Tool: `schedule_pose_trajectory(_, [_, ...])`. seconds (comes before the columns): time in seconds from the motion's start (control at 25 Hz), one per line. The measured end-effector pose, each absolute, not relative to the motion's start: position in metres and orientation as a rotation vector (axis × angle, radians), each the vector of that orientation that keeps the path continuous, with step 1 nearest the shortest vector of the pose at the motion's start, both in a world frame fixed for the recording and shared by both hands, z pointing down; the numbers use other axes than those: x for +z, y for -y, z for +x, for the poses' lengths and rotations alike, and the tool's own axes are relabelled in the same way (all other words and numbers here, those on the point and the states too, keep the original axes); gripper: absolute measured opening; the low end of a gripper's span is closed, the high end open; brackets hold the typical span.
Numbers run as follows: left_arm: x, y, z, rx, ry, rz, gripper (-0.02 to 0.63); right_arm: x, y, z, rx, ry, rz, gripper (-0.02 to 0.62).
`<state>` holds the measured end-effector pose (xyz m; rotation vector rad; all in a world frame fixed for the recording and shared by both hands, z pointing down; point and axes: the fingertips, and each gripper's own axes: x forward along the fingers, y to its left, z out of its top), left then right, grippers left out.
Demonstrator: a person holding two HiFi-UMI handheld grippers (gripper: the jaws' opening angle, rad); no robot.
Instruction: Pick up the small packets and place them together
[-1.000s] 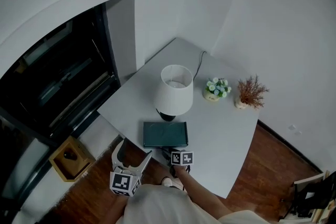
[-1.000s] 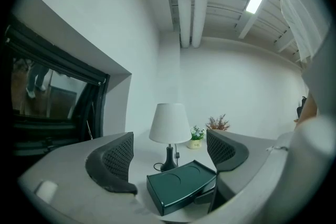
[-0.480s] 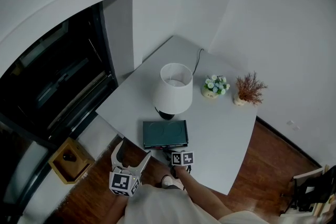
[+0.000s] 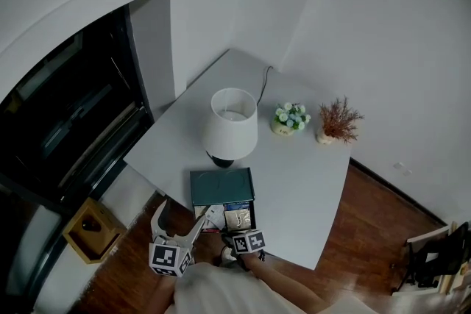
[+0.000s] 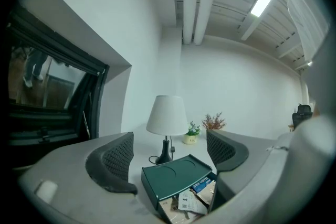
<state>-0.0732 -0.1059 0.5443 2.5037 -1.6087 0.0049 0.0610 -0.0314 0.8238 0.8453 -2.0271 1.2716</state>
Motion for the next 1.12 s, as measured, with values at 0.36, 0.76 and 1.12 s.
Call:
schedule_pose_trajectory(0.36, [0.549, 0.103, -0.069, 0.011, 1.608, 2.491, 0.416, 0.825, 0.018, 0.066, 1.227, 2.014, 0.800, 0.106])
schedule_pose_trajectory(0.76, [0.547, 0.101, -0.067, 0.002, 1.611, 2.490, 0.416, 0.746, 0.029, 0.086, 1.071, 2.295, 0.908, 0.110])
schedule_pose_trajectory(1.12, [0.519, 0.106, -0.067, -0.040, 1.644, 2.528, 0.416, 0.560, 0.105, 0.100, 0.526, 2.876, 1.301, 0.110])
